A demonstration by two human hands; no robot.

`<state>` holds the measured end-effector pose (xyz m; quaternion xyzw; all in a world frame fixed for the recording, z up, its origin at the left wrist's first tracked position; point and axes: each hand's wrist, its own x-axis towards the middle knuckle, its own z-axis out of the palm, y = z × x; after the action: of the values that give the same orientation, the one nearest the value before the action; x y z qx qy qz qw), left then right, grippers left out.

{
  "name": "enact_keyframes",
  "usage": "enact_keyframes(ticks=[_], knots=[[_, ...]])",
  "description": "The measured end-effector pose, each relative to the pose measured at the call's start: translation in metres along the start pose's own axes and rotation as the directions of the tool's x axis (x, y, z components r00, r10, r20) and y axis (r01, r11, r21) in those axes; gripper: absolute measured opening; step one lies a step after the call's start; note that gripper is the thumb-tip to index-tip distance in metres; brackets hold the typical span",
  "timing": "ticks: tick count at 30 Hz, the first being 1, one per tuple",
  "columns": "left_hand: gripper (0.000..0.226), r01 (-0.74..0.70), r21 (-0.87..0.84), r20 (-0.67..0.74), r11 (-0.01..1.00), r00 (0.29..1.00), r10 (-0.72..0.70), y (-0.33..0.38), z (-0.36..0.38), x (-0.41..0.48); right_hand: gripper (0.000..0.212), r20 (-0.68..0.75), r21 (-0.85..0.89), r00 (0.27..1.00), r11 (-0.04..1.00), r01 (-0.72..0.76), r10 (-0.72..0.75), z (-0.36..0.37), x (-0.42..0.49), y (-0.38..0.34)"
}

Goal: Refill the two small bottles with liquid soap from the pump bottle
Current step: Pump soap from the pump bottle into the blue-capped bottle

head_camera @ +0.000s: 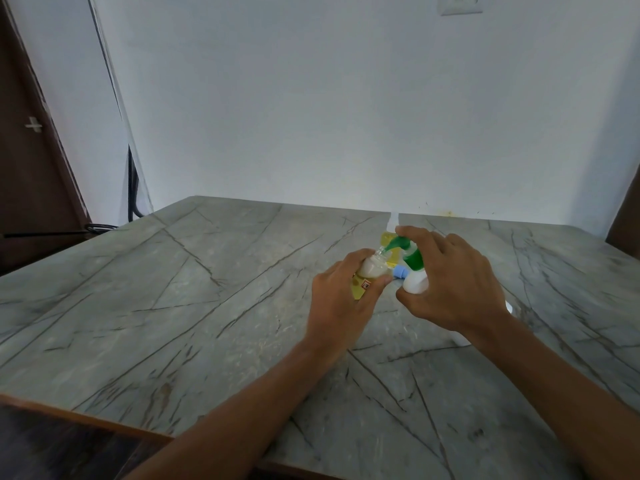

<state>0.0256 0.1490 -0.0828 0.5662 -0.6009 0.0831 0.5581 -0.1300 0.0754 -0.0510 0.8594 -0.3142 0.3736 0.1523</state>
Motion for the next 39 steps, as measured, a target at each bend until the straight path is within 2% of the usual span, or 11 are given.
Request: enact_keyframes(ticks=[6, 12, 28, 39], knots=[[0.043, -0.025, -0.021, -0.001, 0.999, 1.000, 0.025, 0.0029, 0.0003, -0.0013, 0.080, -0.052, 0.028, 0.998, 0.999, 0.020, -0.019, -0.0022, -0.0003, 0.0008], [0.044, -0.027, -0.004, -0.008, 1.000, 1.000, 0.027, 0.0025, -0.0004, -0.0011, 0.089, -0.072, 0.005, 0.997, 1.000, 0.006, -0.006, -0.0014, -0.0025, -0.0031], [0.043, 0.028, 0.015, -0.048, 1.000, 0.999, -0.027, 0.0008, -0.0014, 0.0013, 0.103, -0.014, -0.067, 1.000, 0.998, 0.006, -0.007, -0.0049, -0.0044, -0.0052], [0.043, 0.004, 0.018, -0.055, 1.000, 0.998, -0.003, 0.0003, -0.0023, 0.0016, 0.097, -0.030, -0.041, 0.999, 0.999, 0.013, -0.014, -0.0019, -0.0011, -0.0040]])
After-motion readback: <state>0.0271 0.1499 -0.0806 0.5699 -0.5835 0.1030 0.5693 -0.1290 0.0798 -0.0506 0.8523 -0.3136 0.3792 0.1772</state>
